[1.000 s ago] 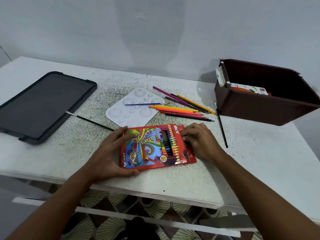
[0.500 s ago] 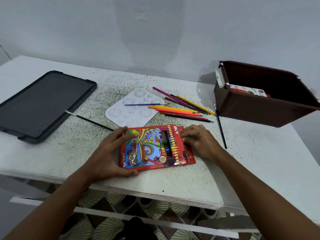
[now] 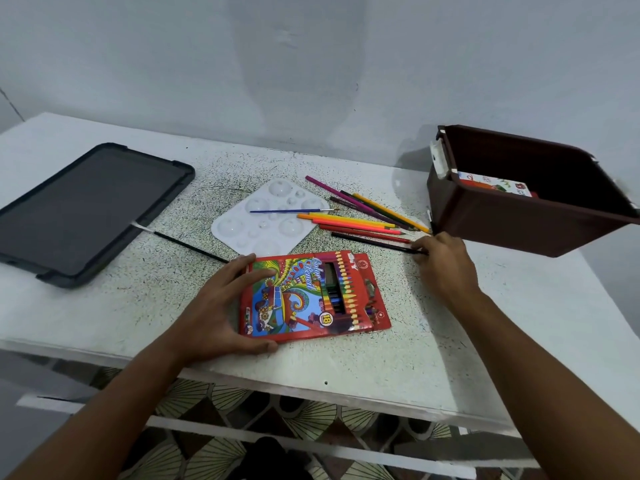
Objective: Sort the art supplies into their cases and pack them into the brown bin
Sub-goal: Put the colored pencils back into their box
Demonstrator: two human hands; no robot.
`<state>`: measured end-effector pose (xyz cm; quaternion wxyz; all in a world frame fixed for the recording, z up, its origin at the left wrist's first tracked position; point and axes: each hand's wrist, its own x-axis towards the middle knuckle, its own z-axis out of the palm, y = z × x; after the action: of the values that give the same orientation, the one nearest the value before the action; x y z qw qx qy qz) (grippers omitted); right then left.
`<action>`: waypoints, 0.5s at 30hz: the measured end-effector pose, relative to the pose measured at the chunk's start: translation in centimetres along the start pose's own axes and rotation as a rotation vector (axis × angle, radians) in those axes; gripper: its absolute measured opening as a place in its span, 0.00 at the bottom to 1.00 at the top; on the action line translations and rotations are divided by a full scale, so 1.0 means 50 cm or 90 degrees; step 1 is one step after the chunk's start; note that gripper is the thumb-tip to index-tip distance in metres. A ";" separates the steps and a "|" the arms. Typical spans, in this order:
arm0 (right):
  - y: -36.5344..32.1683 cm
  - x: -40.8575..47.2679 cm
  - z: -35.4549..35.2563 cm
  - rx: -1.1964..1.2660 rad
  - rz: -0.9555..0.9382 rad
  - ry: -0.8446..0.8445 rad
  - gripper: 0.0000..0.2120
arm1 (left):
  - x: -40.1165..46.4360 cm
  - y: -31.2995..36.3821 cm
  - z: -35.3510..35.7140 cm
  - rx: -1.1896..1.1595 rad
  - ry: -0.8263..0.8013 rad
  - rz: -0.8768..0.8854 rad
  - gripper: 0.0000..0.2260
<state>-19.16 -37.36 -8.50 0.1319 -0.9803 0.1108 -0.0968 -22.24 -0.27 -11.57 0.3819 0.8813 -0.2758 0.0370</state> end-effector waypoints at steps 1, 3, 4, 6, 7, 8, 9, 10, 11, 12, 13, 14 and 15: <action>0.003 -0.003 0.000 0.005 0.001 -0.001 0.10 | 0.001 0.000 0.000 0.000 0.000 0.000 0.43; 0.008 -0.008 -0.003 0.007 -0.005 -0.003 0.09 | 0.001 0.000 0.000 0.000 0.001 -0.001 0.43; 0.010 -0.010 -0.007 0.007 -0.009 -0.002 0.08 | 0.000 0.000 0.001 -0.001 0.001 -0.002 0.43; 0.019 -0.012 -0.018 0.013 -0.019 0.012 0.07 | 0.000 0.001 0.001 -0.001 0.001 -0.005 0.43; 0.026 -0.011 -0.026 0.016 -0.026 0.023 0.07 | 0.001 0.001 0.001 0.000 0.000 -0.005 0.43; 0.035 -0.011 -0.032 0.013 -0.035 0.032 0.07 | 0.000 0.000 0.002 0.001 -0.002 -0.005 0.43; 0.045 -0.012 -0.039 0.003 -0.045 0.036 0.07 | 0.001 0.000 0.002 0.000 -0.003 -0.005 0.43; 0.055 -0.014 -0.045 -0.011 -0.058 0.033 0.08 | 0.000 0.000 0.001 0.000 -0.004 -0.004 0.43; 0.064 -0.017 -0.050 -0.021 -0.071 0.027 0.09 | 0.000 0.000 0.001 0.000 -0.005 -0.004 0.43; 0.069 -0.022 -0.054 -0.023 -0.080 0.019 0.09 | 0.000 0.000 0.002 0.000 -0.004 -0.004 0.43; 0.072 -0.026 -0.058 -0.017 -0.085 0.012 0.09 | 0.000 0.001 0.002 0.000 -0.004 -0.004 0.43; 0.072 -0.031 -0.060 -0.006 -0.088 0.005 0.09 | 0.000 0.000 0.001 0.000 -0.004 -0.003 0.43; 0.071 -0.034 -0.061 0.004 -0.091 0.001 0.09 | 0.000 0.000 0.002 0.002 -0.004 -0.002 0.43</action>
<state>-22.14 -40.99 -6.87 0.1273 -0.9853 0.0400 -0.1069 -22.26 -0.33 -11.63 0.3799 0.8824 -0.2756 0.0340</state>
